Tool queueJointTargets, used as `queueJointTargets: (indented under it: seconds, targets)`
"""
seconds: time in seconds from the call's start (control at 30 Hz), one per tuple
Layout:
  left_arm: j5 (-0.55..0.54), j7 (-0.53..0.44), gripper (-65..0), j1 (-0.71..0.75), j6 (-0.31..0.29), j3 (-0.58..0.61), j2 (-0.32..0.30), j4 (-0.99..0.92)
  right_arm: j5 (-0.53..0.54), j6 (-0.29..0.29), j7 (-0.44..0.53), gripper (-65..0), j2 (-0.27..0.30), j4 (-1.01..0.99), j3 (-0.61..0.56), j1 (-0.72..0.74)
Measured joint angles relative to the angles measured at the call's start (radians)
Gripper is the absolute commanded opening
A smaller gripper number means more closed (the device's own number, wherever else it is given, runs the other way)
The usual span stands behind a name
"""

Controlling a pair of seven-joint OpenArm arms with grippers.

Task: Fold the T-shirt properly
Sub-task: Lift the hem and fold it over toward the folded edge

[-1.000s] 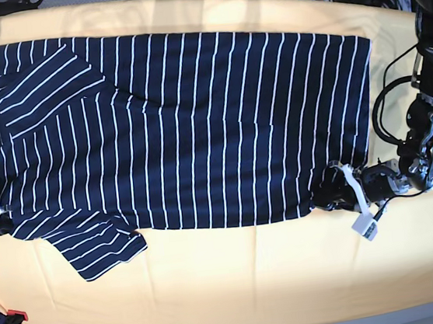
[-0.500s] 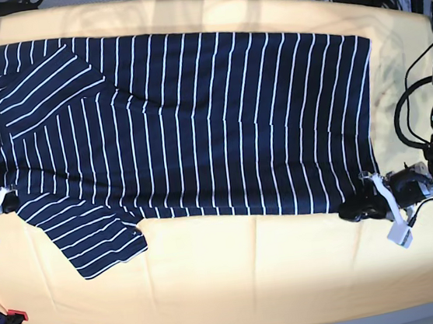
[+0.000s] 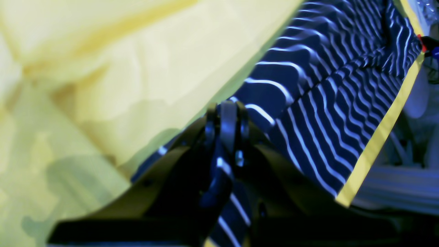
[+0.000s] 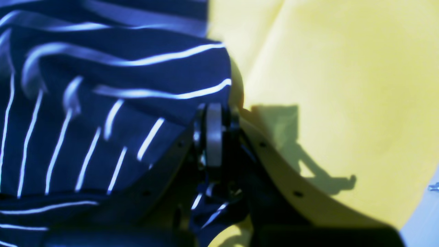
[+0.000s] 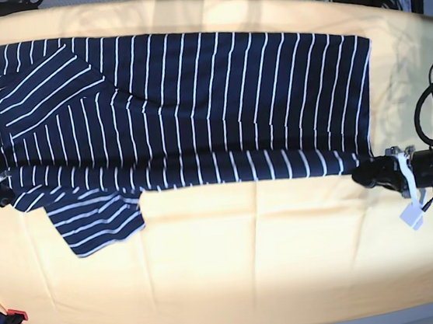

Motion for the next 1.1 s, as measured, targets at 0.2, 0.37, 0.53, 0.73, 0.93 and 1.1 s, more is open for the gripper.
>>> queueJointTargets:
  seconds: [0.2, 0.37, 0.53, 0.73, 0.93, 1.1]
  targets:
    - [-0.003, 0.115, -65.0, 0.066, 0.0, 0.0, -0.002, 0.002, 0.005, 0.0, -0.032, -65.0, -0.002, 0.0, 0.0, 0.0]
    - [0.0, 0.198, -65.0, 0.127, 0.0, 0.001, -0.005, 0.054, 0.024, 0.0, -0.114, -65.0, -0.001, 0.0, 0.0, 0.0]
    - [-0.003, 0.199, -65.0, 0.137, 0.0, 0.001, -0.038, 0.166, 0.138, 0.0, -0.229, -65.0, 0.029, 0.0, -0.001, 0.0]
    - [-0.001, 0.251, -65.0, 0.18, 0.0, 0.0, -0.074, 0.308, 0.163, 0.0, -0.266, -65.0, 0.034, 0.0, -0.002, 0.0]
    - [-0.003, 0.249, -65.0, 0.238, 0.0, 0.001, -0.1, 0.354, 0.164, 0.0, -0.283, -65.0, 0.034, 0.0, -0.002, 0.0]
    - [-0.004, 0.249, -62.0, 0.29, 0.0, 0.001, -0.104, 0.354, 0.164, 0.0, -0.297, -51.0, 0.034, 0.0, -0.002, 0.001]
